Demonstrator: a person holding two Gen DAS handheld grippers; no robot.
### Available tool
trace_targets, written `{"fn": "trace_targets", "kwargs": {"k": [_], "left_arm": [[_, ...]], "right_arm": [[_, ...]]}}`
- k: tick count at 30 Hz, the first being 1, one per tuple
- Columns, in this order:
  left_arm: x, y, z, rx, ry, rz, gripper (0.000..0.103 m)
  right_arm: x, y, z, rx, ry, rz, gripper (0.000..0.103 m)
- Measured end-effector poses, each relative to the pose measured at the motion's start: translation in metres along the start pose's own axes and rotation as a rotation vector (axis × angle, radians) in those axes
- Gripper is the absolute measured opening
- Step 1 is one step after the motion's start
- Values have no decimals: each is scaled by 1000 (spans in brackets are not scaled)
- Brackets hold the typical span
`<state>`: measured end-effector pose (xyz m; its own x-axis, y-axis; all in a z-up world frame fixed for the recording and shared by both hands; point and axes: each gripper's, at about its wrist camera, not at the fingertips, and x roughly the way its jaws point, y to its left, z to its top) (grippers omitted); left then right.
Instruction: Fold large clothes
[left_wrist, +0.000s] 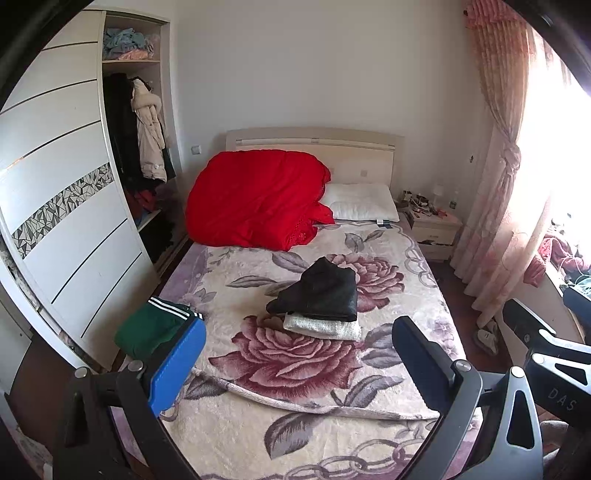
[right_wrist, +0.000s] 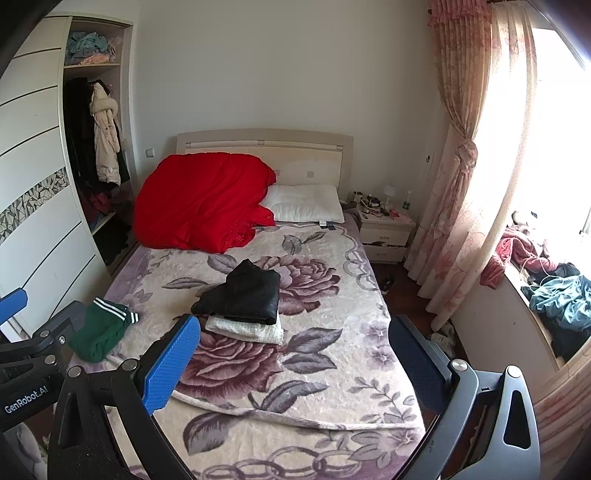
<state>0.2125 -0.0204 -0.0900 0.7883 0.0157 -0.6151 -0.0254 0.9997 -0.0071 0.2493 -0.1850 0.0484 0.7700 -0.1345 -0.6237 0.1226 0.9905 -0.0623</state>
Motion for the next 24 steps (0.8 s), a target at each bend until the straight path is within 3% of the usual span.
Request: {"fn": "trace_targets", "kwargs": {"k": [24], "left_arm": [[-3, -4, 4, -14, -8, 13, 103]], "right_arm": [[3, -6, 10, -7, -17, 2, 103]]}}
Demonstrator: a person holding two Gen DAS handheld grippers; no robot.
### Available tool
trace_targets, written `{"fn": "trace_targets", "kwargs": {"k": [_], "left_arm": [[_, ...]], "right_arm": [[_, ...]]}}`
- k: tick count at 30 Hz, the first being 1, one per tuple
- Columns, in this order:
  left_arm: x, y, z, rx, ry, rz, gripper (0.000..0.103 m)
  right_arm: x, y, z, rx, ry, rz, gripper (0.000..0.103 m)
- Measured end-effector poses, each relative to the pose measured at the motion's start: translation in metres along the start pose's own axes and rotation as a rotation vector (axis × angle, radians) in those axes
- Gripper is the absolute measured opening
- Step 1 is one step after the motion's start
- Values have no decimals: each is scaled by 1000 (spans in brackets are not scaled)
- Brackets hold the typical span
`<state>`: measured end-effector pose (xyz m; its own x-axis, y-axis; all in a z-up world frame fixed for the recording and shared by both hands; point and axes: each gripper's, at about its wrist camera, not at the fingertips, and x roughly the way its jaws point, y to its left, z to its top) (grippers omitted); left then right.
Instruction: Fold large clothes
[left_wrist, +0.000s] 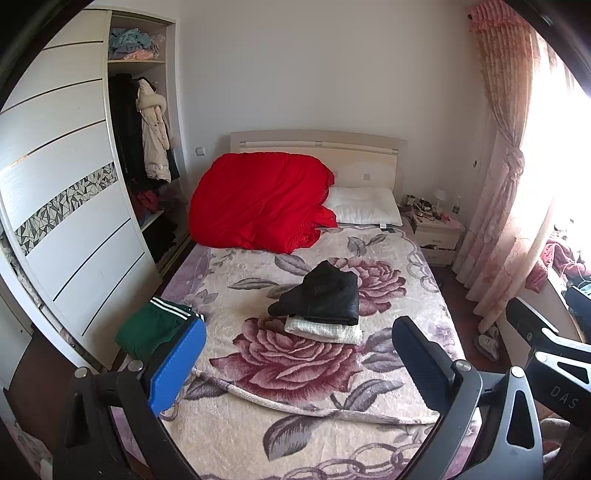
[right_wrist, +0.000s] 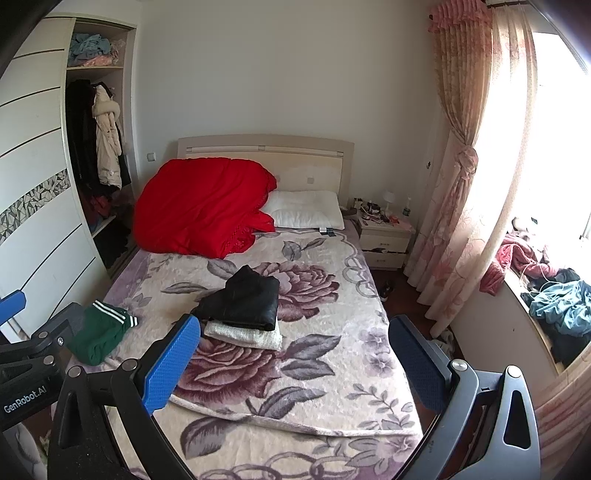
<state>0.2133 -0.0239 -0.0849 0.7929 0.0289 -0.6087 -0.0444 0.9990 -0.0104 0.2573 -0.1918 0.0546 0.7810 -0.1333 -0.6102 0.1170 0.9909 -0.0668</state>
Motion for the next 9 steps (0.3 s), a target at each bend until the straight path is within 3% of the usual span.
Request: {"fn": "trace_targets", "kwargs": {"k": [9], "left_arm": [[-4, -1, -1, -14, -15, 11, 103]], "right_arm": [[0, 0, 1, 1, -1, 4, 103]]}}
